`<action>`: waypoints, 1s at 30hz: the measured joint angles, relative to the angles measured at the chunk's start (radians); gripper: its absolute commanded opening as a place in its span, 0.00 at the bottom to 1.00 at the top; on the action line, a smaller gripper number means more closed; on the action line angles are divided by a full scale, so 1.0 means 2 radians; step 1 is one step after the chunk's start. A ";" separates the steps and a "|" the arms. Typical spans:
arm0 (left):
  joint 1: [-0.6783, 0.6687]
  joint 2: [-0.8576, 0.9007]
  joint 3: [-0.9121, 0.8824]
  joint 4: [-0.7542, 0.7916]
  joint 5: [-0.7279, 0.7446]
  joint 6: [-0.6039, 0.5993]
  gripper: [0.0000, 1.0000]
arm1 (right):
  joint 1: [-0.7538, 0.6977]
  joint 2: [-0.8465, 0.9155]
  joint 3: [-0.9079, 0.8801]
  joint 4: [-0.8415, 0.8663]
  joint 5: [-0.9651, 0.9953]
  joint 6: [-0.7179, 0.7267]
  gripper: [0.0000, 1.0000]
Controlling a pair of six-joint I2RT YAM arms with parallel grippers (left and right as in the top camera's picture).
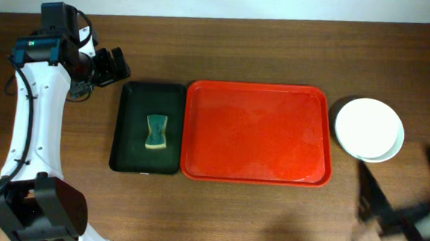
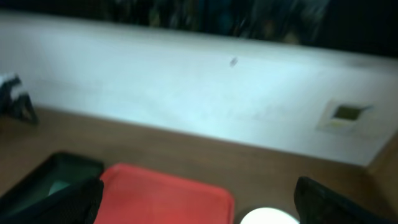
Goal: Clean dirty plates on tray and stack at the side
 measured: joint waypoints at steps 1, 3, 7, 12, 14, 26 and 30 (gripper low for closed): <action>0.000 0.000 0.000 0.000 0.000 0.000 0.99 | -0.002 -0.027 0.000 -0.002 0.006 0.000 0.99; 0.000 0.000 0.000 0.000 0.000 0.000 0.99 | -0.012 -0.072 -0.004 -0.004 0.013 0.000 0.98; 0.000 0.000 0.000 0.000 0.000 0.000 0.99 | -0.049 -0.140 -0.035 -0.004 0.016 0.000 0.99; 0.000 0.000 0.000 0.000 0.000 0.000 0.99 | -0.097 -0.210 -0.104 0.026 0.015 0.000 0.99; 0.000 0.000 0.000 0.000 0.000 0.000 0.99 | -0.109 -0.229 -0.146 0.050 0.011 0.000 0.99; 0.000 0.000 0.000 0.000 0.000 0.000 0.99 | -0.123 -0.255 -0.444 0.416 -0.015 0.000 0.98; 0.000 0.000 0.000 0.000 0.000 0.000 0.99 | -0.132 -0.255 -0.528 0.510 -0.028 0.000 0.98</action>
